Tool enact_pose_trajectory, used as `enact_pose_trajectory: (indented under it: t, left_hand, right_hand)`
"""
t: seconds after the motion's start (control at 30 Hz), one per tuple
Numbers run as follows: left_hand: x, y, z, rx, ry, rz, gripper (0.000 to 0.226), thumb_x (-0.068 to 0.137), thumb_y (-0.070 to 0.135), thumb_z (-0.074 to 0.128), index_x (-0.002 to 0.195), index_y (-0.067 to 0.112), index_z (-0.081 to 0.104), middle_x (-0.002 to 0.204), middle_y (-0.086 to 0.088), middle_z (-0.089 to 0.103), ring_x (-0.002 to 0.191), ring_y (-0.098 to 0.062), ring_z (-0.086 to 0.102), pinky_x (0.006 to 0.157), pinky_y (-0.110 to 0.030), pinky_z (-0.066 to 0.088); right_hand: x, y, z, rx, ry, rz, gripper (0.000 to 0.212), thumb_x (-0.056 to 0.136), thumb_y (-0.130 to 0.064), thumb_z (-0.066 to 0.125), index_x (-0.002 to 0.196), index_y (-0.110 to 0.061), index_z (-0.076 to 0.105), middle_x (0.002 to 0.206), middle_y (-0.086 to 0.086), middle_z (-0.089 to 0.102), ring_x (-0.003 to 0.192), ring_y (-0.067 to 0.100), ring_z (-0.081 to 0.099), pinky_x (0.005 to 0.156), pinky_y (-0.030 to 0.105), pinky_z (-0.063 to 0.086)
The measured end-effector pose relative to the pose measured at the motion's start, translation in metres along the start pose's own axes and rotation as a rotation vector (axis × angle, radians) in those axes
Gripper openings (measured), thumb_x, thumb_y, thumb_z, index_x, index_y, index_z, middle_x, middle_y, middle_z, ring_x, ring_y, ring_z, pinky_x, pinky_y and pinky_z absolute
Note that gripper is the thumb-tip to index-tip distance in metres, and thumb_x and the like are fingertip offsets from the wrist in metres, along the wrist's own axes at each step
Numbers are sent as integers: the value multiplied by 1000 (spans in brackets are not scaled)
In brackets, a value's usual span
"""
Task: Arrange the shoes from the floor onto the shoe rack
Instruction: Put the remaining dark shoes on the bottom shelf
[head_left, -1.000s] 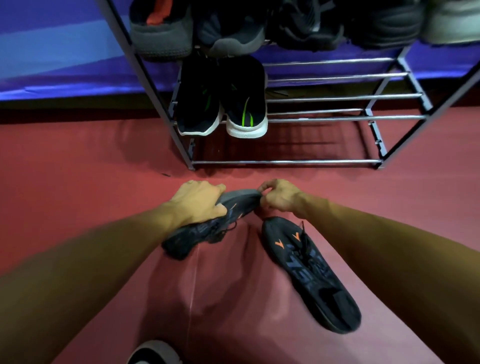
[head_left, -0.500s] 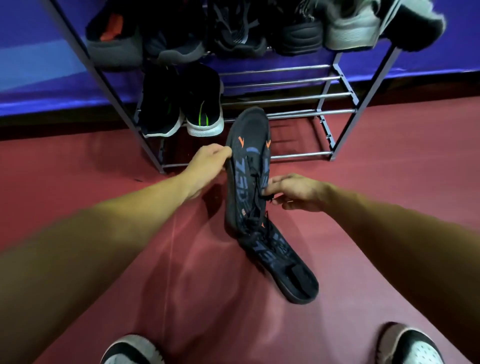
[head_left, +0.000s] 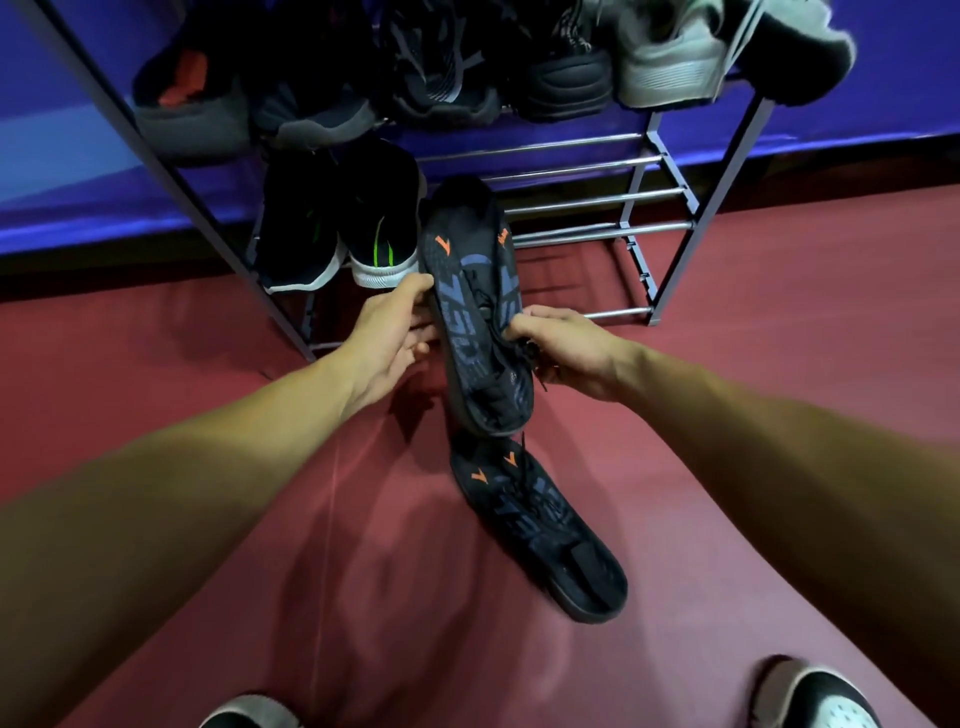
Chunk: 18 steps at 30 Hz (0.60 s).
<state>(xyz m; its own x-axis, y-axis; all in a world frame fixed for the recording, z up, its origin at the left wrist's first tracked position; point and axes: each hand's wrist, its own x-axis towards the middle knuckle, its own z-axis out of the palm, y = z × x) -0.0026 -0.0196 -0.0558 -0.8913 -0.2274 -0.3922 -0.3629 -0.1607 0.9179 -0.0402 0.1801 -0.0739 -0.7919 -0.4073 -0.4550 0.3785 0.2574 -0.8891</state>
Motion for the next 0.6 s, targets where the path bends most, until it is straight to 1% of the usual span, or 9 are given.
enact_pose_trajectory:
  t: [0.1,0.17,0.23,0.3,0.33,0.4,0.47,0.53,0.6]
  left_hand:
    - [0,-4,-2,71,-83,-66,30,92,44,61,101,17,71,87,3,74,61,-9,62,56,-24,38]
    - [0,-8,-1,67,-145,-61,25,94,40,61,101,18,71,82,2,71,62,-8,61,55,-21,42]
    - [4,-13,4,45,-151,-51,25,94,33,61,108,14,70,88,-4,67,68,-11,55,57,-24,37]
    - [7,-14,11,-15,-130,-68,37,93,28,62,123,8,66,98,-10,61,70,-13,50,56,-27,30]
    - [9,-11,14,-53,-113,-73,37,93,26,62,125,7,65,101,-11,61,70,-13,50,56,-27,29]
    - [13,-4,20,-105,-78,-63,21,92,21,62,111,13,66,95,-8,64,67,-12,51,56,-27,28]
    - [19,3,23,-138,-29,-66,5,94,19,61,92,21,64,76,3,64,57,-7,49,54,-24,28]
    - [25,5,26,-156,30,-68,11,94,19,61,84,23,63,68,8,62,56,-5,48,53,-22,28]
    - [29,4,30,-161,66,-67,11,93,20,63,83,22,64,73,7,62,60,-5,48,53,-21,28]
  right_hand:
    - [10,-9,-2,132,68,-21,17,79,-24,68,94,-20,62,82,5,53,70,17,43,59,26,31]
    - [18,-18,-4,171,106,-47,13,85,-24,67,96,-19,60,76,5,51,61,14,43,54,25,30]
    - [26,-28,-7,190,118,-72,17,88,-29,68,99,-19,60,74,7,49,56,12,40,51,24,27]
    - [35,-37,-9,214,121,-99,26,87,-34,70,105,-19,61,74,5,51,54,10,40,52,25,26]
    - [37,-41,-9,224,128,-100,27,88,-37,71,106,-20,61,72,2,51,53,8,40,52,25,26]
    - [42,-45,-8,283,125,-86,23,90,-38,71,101,-19,65,69,-3,55,52,6,42,51,21,31]
    - [45,-46,-6,376,101,-78,18,91,-39,69,93,-21,69,72,-6,63,55,6,44,56,22,32]
    - [47,-43,-5,365,98,-65,22,90,-45,68,91,-23,68,72,-8,64,57,6,43,58,24,29]
    - [47,-39,-7,287,65,-45,27,89,-49,68,96,-23,68,73,-7,60,58,7,44,58,25,29]
